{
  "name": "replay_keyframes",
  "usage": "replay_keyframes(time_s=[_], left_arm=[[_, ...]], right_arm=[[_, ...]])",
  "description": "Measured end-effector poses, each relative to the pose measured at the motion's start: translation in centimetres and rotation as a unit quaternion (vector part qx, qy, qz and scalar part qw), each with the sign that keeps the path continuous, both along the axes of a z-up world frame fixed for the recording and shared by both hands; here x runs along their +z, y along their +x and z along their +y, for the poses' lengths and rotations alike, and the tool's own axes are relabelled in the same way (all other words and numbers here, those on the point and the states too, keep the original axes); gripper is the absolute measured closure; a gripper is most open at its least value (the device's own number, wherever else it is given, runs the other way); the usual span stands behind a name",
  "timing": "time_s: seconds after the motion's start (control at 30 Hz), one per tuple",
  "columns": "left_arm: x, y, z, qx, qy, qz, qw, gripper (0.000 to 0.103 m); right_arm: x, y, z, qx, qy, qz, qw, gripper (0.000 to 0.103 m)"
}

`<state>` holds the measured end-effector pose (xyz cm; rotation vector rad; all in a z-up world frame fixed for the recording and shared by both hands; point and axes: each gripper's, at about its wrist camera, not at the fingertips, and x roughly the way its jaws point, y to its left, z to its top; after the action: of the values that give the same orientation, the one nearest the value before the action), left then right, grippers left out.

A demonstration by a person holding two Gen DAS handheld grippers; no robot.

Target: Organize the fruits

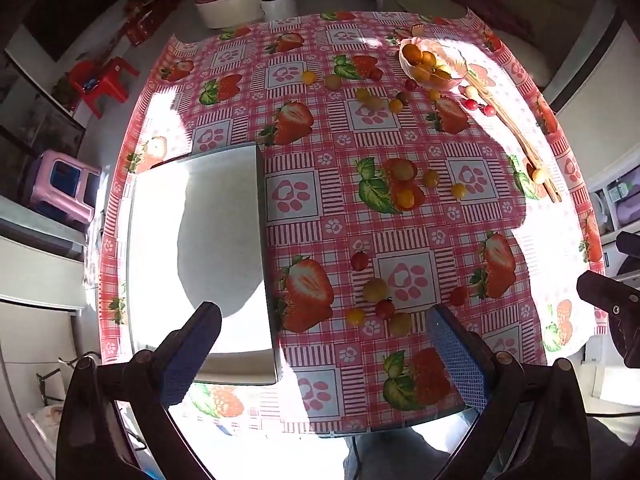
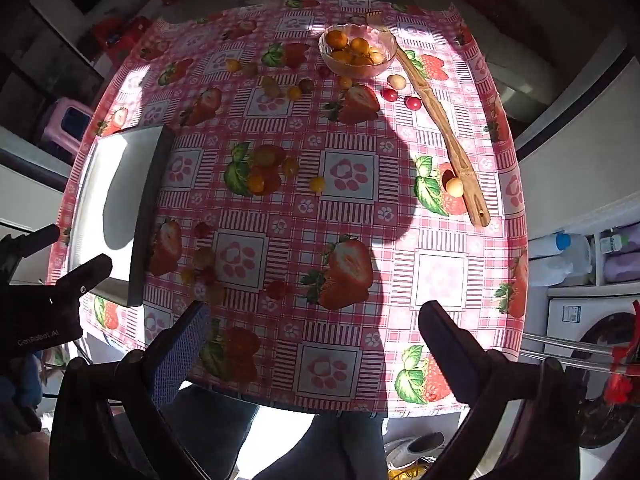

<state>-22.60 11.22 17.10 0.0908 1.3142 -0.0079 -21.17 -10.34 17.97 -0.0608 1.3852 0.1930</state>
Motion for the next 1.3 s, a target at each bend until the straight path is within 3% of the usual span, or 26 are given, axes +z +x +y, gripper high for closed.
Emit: replay_keyframes(time_s=[0.4,0.77,1.1,1.3], left_arm=[[0.6,-0.5,0.0,0.014,0.011,-0.010,0.9998,0.000],[0.4,-0.2,0.6,0.016,0.008,-0.009,0.9998,0.000],[0.3,-0.1,0.4,0.014,0.003,-0.009,0.9999,0.000],[-0.9,0.2,0.9,0.023,-0.002,-0.001,0.9997,0.000]], right_arm=[[-0.5,1.2,-0.8,-0.002,0.016,0.017,1.000,0.000],[-0.4,1.0,0.0,0.001,-0.005,0.011,1.000,0.000],[-0.6,0.8,-0.4,0.001,0.020,0.007,1.000,0.000],[-0.9,0.6,-0.2,0.004,0.012,0.012,1.000,0.000]])
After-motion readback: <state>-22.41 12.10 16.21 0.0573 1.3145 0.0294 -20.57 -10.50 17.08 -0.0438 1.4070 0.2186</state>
